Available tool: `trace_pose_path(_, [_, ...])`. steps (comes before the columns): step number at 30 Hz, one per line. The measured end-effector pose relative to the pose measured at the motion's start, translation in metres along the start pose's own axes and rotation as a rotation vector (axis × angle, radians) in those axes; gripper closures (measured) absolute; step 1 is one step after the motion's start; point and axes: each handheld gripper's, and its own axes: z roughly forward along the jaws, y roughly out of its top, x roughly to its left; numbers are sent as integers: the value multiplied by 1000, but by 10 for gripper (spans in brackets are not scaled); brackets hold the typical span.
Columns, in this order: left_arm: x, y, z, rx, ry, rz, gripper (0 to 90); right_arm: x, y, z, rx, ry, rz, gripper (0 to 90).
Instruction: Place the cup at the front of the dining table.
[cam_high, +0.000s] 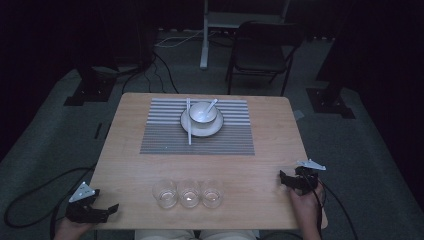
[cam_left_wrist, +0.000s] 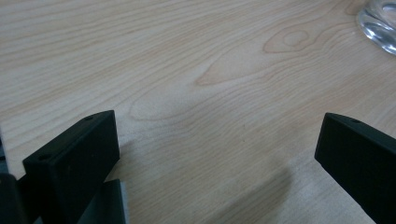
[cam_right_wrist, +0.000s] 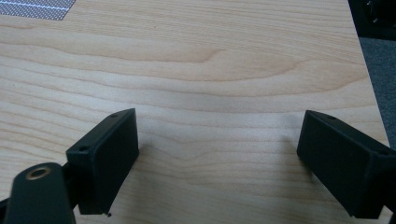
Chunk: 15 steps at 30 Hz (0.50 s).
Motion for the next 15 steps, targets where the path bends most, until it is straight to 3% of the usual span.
trace_pose_path(15, [-11, 7, 5, 14, -6, 34, 0, 0, 0, 0, 0, 0, 0, 120])
